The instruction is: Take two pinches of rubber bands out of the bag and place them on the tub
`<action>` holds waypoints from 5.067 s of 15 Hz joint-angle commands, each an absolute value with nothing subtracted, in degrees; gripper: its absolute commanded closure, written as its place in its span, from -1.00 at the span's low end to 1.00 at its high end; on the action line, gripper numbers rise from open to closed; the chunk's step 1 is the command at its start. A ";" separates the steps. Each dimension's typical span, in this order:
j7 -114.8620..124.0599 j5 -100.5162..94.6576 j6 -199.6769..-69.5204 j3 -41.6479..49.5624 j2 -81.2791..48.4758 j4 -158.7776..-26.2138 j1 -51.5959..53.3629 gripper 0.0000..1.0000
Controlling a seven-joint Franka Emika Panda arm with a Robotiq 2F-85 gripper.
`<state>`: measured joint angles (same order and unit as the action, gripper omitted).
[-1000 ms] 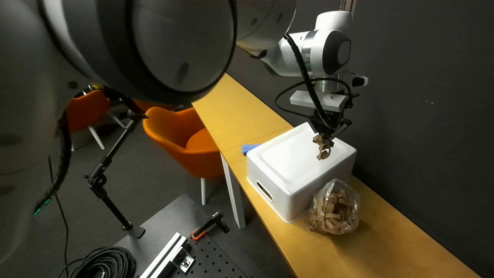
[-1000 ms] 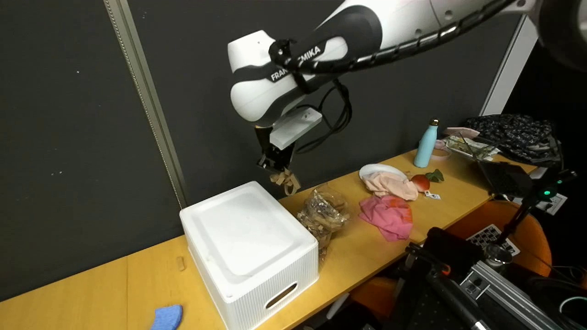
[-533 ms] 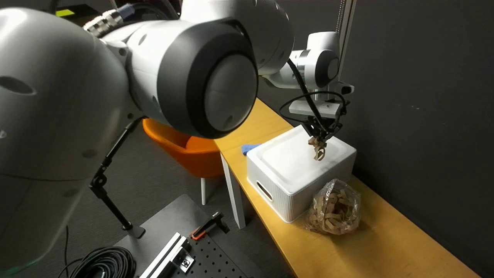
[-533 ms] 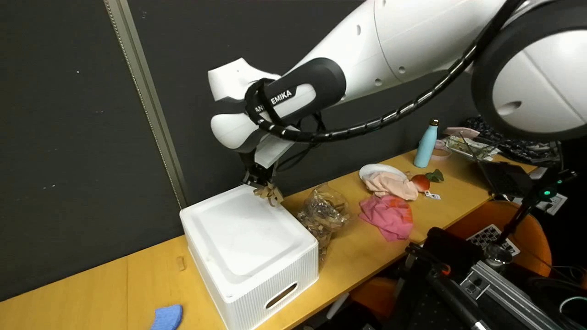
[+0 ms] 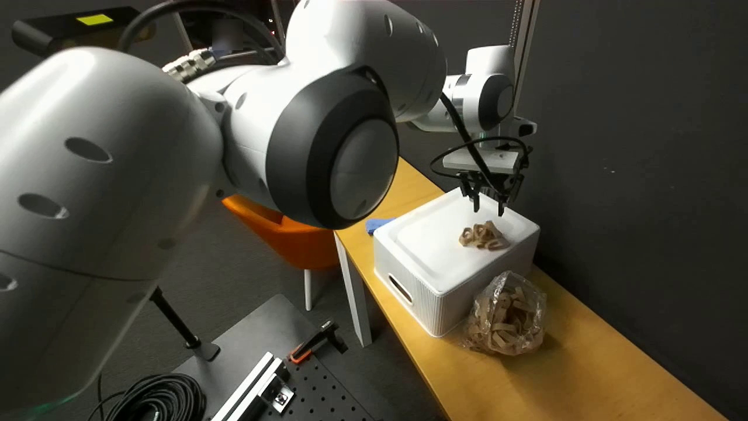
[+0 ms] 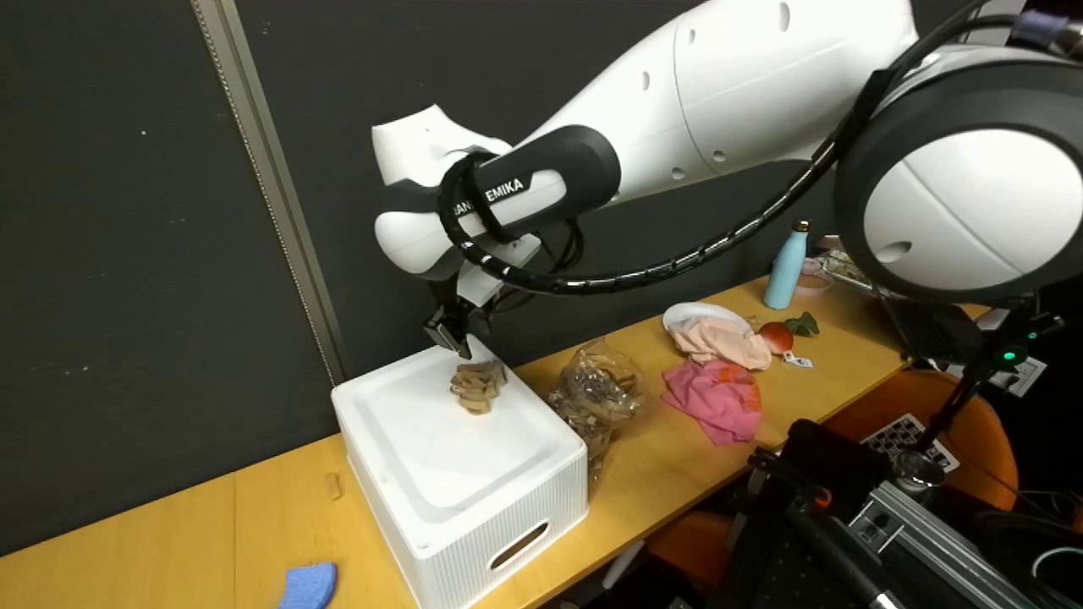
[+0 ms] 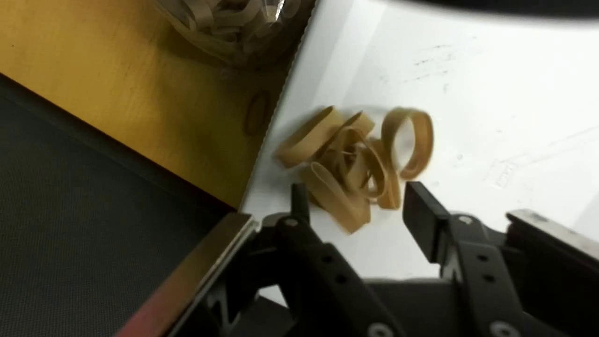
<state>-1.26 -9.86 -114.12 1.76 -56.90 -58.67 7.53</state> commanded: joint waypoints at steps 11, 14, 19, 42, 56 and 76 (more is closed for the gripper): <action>3.46 -9.31 -98.94 3.61 -49.48 -62.30 5.12 -0.72; 7.88 -9.77 -97.27 4.30 -43.53 -69.94 5.44 -0.20; 15.14 -13.03 -99.71 5.62 -33.30 -84.54 6.72 0.56; 18.51 -28.24 -153.07 10.65 -29.91 -117.09 3.44 1.00; 5.33 -18.21 -163.52 9.35 -39.89 -113.30 2.45 -0.10; -0.35 -13.06 -165.62 7.40 -47.82 -108.88 -1.71 0.88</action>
